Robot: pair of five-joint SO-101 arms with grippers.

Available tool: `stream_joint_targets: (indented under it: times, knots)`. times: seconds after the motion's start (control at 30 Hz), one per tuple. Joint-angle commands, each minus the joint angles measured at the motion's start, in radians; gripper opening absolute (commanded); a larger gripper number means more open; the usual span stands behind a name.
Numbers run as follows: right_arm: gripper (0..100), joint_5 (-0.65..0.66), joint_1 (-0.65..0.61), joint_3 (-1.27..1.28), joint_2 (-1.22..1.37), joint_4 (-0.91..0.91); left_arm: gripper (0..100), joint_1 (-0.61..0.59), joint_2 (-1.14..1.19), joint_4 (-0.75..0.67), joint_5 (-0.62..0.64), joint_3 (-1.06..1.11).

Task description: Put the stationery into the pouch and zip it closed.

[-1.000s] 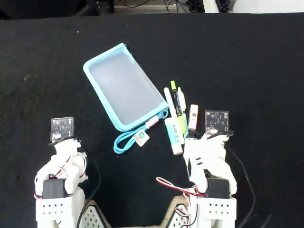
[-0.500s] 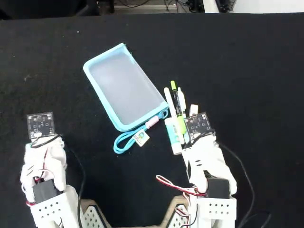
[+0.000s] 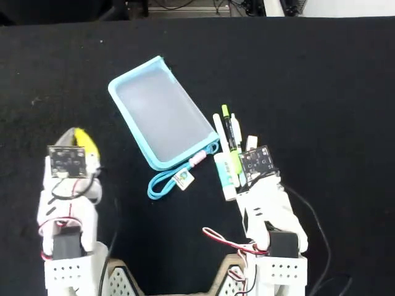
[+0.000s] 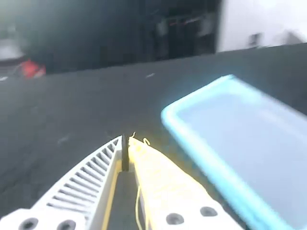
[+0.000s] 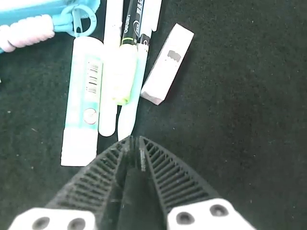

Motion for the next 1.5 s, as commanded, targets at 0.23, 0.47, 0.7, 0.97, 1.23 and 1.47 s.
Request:
stream_joint_targets:
  times: [0.23,0.47,0.7,0.97,1.23,1.47]
  knots:
    - [1.5,-0.012,-0.009,-0.015,-0.097,0.0,3,0.137,0.0,-0.049,0.098,0.076]
    - [1.5,-0.012,-0.008,-0.154,-0.096,0.02,3,0.13,-0.002,0.068,0.189,0.07]
    - [1.6,-0.012,-0.008,-0.572,-0.094,0.104,3,0.134,-0.002,0.112,0.183,0.07]
    - [1.6,-0.012,-0.008,-0.855,-0.081,0.175,3,0.13,-0.002,0.114,0.181,0.07]
    - [1.6,-0.098,-0.008,-0.964,0.197,0.164,3,0.13,-0.002,0.117,0.181,0.07]
    - [1.6,-0.195,-0.207,-0.986,0.542,0.157,3,0.13,-0.002,0.118,0.181,0.07]
